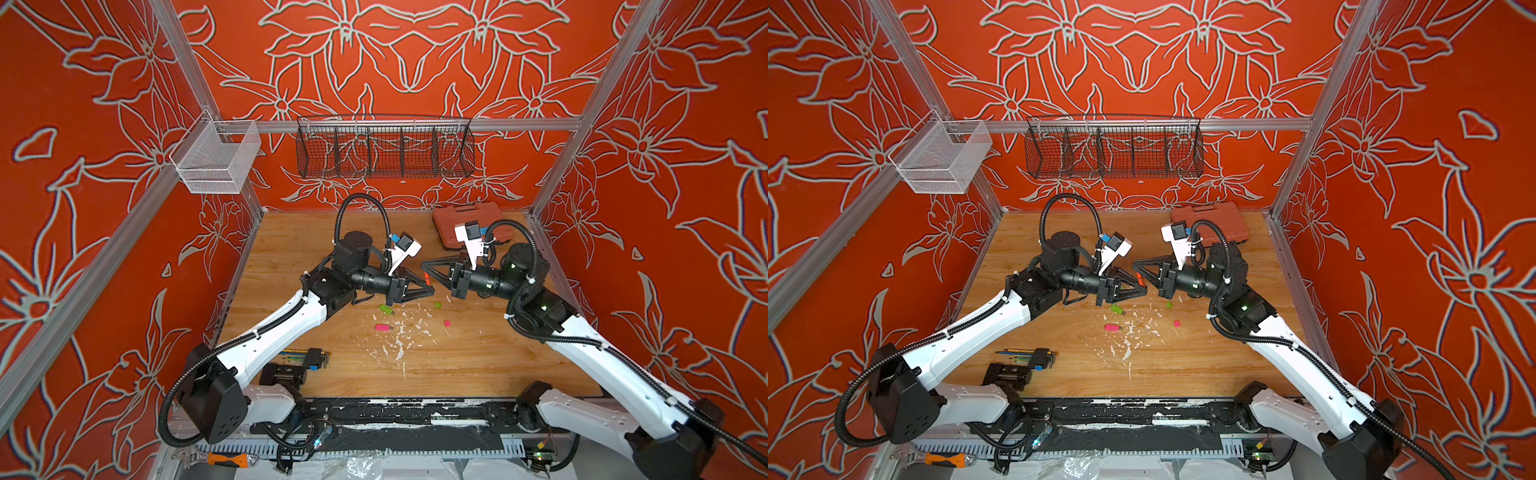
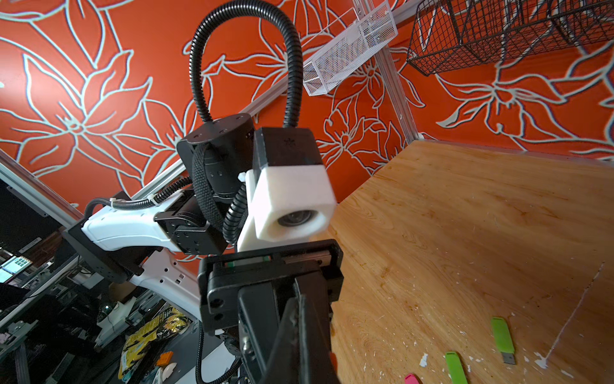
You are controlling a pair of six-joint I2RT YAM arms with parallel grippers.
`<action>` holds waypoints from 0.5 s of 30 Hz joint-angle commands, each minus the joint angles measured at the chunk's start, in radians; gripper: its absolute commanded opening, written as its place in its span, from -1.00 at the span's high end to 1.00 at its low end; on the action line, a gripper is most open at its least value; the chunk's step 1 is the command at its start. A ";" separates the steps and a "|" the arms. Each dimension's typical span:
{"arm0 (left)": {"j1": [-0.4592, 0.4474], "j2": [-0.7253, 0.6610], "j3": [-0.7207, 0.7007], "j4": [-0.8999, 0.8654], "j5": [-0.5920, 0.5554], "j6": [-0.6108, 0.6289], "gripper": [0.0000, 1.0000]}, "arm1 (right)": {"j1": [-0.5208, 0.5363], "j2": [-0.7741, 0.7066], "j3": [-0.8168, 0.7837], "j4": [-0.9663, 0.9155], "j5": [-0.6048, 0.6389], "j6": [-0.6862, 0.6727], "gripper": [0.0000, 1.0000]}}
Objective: Close the usb drive cover
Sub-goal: Adjust the cover on the USB drive.
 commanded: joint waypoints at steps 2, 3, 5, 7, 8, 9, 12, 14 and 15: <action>0.068 -0.073 0.117 0.394 -0.008 0.032 1.00 | 0.035 0.011 -0.103 -0.491 0.000 -0.010 1.00; 0.078 -0.075 0.113 0.390 -0.004 0.030 1.00 | 0.034 -0.005 -0.108 -0.520 0.018 -0.014 1.00; 0.083 -0.074 0.119 0.326 -0.006 0.057 1.00 | 0.035 -0.035 -0.112 -0.545 0.043 -0.017 1.00; 0.082 -0.062 0.122 0.247 0.003 0.076 1.00 | 0.030 -0.057 -0.083 -0.572 0.087 -0.035 1.00; 0.082 -0.057 0.116 0.217 0.011 0.079 1.00 | 0.028 -0.063 -0.063 -0.584 0.104 -0.046 1.00; 0.081 -0.055 0.105 0.165 0.016 0.090 1.00 | 0.021 -0.070 -0.039 -0.598 0.131 -0.062 1.00; 0.080 -0.059 0.066 -0.016 0.004 0.133 1.00 | -0.004 -0.092 0.024 -0.617 0.202 -0.103 0.84; 0.080 -0.074 0.029 -0.137 -0.041 0.152 1.00 | -0.026 -0.103 0.052 -0.624 0.230 -0.129 0.76; 0.082 -0.086 0.003 -0.200 -0.086 0.158 1.00 | -0.034 -0.102 0.071 -0.645 0.258 -0.149 0.62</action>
